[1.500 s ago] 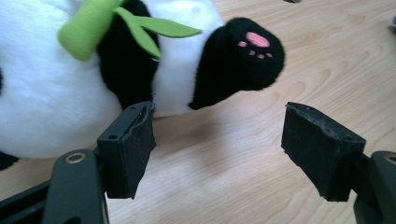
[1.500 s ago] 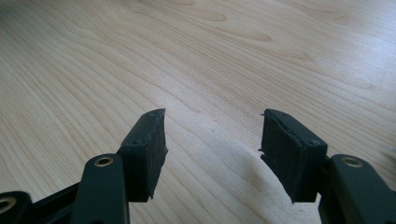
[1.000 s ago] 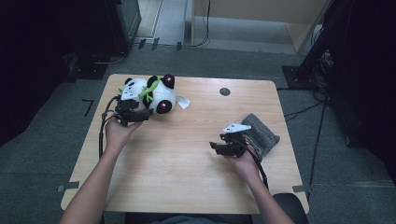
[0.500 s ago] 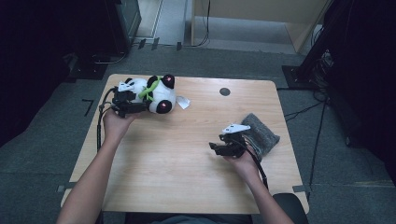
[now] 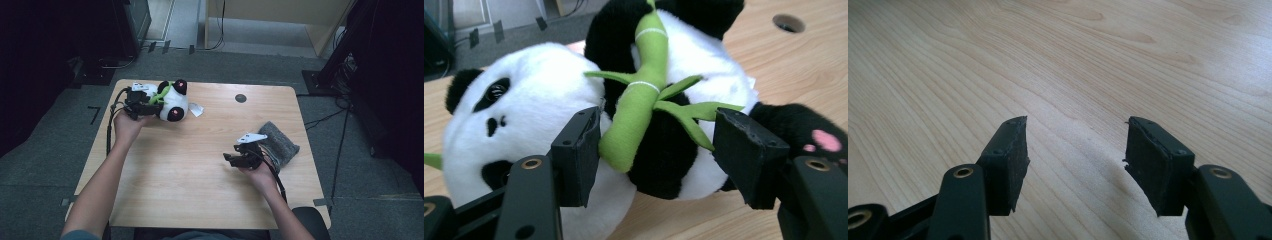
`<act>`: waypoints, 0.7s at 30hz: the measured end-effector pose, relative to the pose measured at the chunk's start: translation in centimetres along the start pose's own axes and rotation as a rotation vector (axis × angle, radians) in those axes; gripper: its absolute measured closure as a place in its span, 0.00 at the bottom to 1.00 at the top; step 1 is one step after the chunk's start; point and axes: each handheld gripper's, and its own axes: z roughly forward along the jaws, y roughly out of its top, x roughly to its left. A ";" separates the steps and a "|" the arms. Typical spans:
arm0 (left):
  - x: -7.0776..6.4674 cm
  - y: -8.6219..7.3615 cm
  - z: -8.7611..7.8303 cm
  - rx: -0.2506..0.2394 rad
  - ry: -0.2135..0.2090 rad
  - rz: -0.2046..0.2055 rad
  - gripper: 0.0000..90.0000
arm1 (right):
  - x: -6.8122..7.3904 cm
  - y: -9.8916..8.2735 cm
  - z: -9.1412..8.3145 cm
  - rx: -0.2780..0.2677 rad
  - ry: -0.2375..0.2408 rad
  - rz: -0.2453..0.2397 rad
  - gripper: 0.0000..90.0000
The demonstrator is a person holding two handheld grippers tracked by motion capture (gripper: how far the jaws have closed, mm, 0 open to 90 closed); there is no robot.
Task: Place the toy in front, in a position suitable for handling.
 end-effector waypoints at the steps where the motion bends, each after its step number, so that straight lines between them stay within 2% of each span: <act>1: 0.0 -0.1 0.2 0.000 0.002 -0.004 0.40 | 0.0 0.0 0.0 0.002 0.001 0.000 0.47; 5: 0.1 -0.2 0.6 -0.007 0.007 -0.012 0.47 | 0.1 0.0 0.0 0.004 0.001 -0.005 0.47; 7: 0.1 -0.2 0.7 -0.009 0.003 -0.010 0.53 | 0.1 0.0 0.0 0.007 0.001 -0.008 0.48; 9: 0.3 -0.3 0.7 -0.009 -0.022 -0.035 0.59 | 0.0 0.0 -0.1 0.010 0.003 0.008 0.48; 11: 0.5 -0.2 0.7 -0.014 -0.028 -0.051 0.68 | -0.1 -0.1 -0.2 0.003 0.005 0.022 0.49; 15: 0.1 -0.1 0.4 -0.023 -0.015 -0.024 0.81 | -0.2 -0.1 -0.4 0.001 -0.002 0.018 0.49; 17: 0.0 0.0 0.3 -0.023 -0.007 -0.015 0.85 | -0.2 -0.1 -0.4 0.001 -0.004 0.015 0.49; 21: 0.0 0.2 -0.2 -0.043 -0.013 -0.024 0.88 | -0.3 -0.2 -0.5 -0.003 -0.011 0.013 0.49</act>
